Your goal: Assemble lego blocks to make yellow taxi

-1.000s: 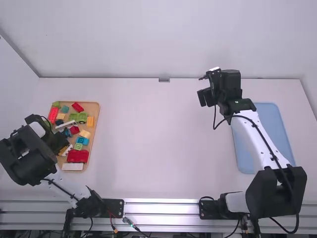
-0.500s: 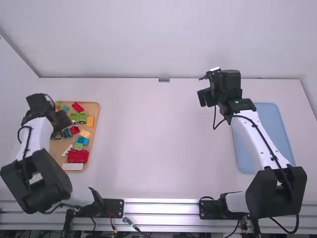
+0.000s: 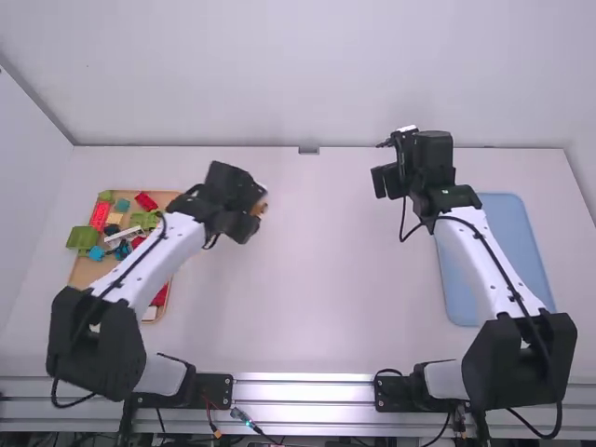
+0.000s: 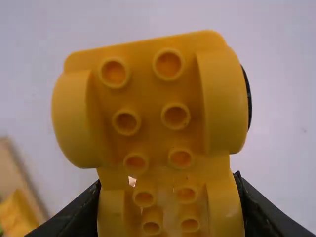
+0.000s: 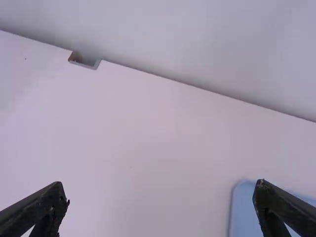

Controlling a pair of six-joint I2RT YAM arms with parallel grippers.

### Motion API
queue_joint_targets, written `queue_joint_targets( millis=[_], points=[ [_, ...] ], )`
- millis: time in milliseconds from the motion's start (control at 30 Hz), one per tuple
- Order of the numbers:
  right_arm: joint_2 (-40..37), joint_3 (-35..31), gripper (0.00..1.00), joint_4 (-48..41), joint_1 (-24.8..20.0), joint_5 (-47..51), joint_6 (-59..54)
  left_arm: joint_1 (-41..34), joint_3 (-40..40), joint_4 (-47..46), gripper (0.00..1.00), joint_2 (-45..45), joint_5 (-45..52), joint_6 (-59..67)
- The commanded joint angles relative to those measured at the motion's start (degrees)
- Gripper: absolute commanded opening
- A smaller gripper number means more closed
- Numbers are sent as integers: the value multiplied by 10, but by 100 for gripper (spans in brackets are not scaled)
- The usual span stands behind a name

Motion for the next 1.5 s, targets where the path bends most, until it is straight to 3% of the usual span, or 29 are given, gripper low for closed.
queue_joint_targets(
  millis=[0,367,767,800,900,933,1000,1033,1200,1467],
  points=[
    [-14,21,99,-2,-9,1,30,-49,24,-12,2,48,1,114],
    [-63,21,99,-50,-33,0,45,-179,164,-138,2,285,14,316],
    [-66,21,99,-43,-33,0,39,-228,150,-137,3,312,14,353],
    [-66,21,99,-43,-34,0,39,-227,147,-134,7,312,19,360],
    [-66,21,99,-45,-34,0,39,-228,132,-115,32,312,23,365],
    [-66,20,99,-45,-34,0,40,-227,127,-107,47,312,12,365],
    [-66,20,99,-45,-34,0,39,-228,123,-98,66,312,-23,363],
    [-66,20,99,-44,-34,0,39,-228,123,-94,99,312,-55,358],
    [-66,20,99,-45,-34,0,40,-226,127,-77,99,292,-104,320],
    [-66,20,99,-42,-34,0,39,-153,149,-120,99,178,15,395]
  ],
)
